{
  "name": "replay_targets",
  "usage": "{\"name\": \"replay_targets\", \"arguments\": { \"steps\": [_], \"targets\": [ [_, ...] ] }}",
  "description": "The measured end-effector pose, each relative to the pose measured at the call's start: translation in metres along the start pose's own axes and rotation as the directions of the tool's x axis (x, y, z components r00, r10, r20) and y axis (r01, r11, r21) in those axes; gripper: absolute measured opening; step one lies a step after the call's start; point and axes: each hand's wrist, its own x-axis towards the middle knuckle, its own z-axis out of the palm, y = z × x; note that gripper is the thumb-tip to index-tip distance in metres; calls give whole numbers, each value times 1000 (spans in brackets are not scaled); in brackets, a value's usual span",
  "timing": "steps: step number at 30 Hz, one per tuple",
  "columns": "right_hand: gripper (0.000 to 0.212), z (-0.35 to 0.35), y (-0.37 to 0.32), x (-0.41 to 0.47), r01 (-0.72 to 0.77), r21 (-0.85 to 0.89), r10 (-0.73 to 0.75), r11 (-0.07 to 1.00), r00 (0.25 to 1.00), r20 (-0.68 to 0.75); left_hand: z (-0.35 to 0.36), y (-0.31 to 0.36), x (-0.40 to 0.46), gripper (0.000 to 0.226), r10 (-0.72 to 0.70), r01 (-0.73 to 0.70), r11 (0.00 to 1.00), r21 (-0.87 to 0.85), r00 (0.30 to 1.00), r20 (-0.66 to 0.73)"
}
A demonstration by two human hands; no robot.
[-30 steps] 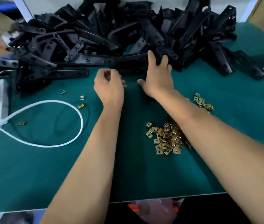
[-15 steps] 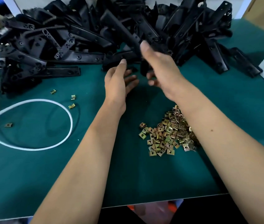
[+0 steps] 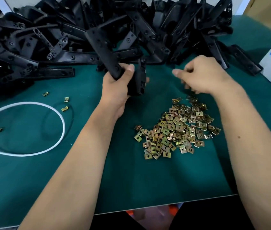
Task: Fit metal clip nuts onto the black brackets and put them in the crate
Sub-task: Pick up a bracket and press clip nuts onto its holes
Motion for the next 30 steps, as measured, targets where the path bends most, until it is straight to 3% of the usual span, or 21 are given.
{"name": "replay_targets", "arguments": {
  "steps": [2, 5, 10, 13, 14, 17, 19, 21, 27, 30],
  "targets": [
    [61, -6, 8, -1, -75, -154, 89, 985, 992, 87, 3, 1, 0, 8, -39, 37, 996, -75, 999, -24],
    [71, -2, -7, -8, -111, -227, 157, 968, 968, 195, 6, 0, -1, 23, -82, 76, 983, -169, 996, -26],
    [52, 26, -48, -22, 126, -119, -76, 985, 931, 356, 5, 1, -2, 46, -77, 60, 977, -204, 994, -72],
    [39, 22, -54, -26, 148, 70, -164, 986, 910, 380, 2, 2, -1, 46, -72, 50, 975, -215, 993, -96],
    [40, 14, -50, -26, 154, 29, -154, 988, 922, 356, 1, 2, 0, 46, -70, 47, 975, -215, 992, -101],
    [57, -18, -24, -22, 34, -300, 57, 953, 955, 292, 0, 1, 2, 48, -72, 47, 975, -217, 991, -112],
    [63, -32, -7, -27, -165, -296, 263, 941, 906, 331, 1, 0, 2, 46, -70, 43, 975, -217, 991, -116],
    [62, -31, -4, -36, -225, -285, 323, 932, 871, 369, 2, 0, 2, 41, -64, 36, 977, -209, 990, -130],
    [50, 11, -46, -49, 44, -315, 71, 948, 936, 346, 7, -2, 2, 27, -31, -16, 974, -225, 979, -203],
    [45, 25, -58, -53, 73, -182, -27, 981, 968, 248, 7, -1, 0, 22, -23, -42, 960, -278, 974, -226]
  ]
}}
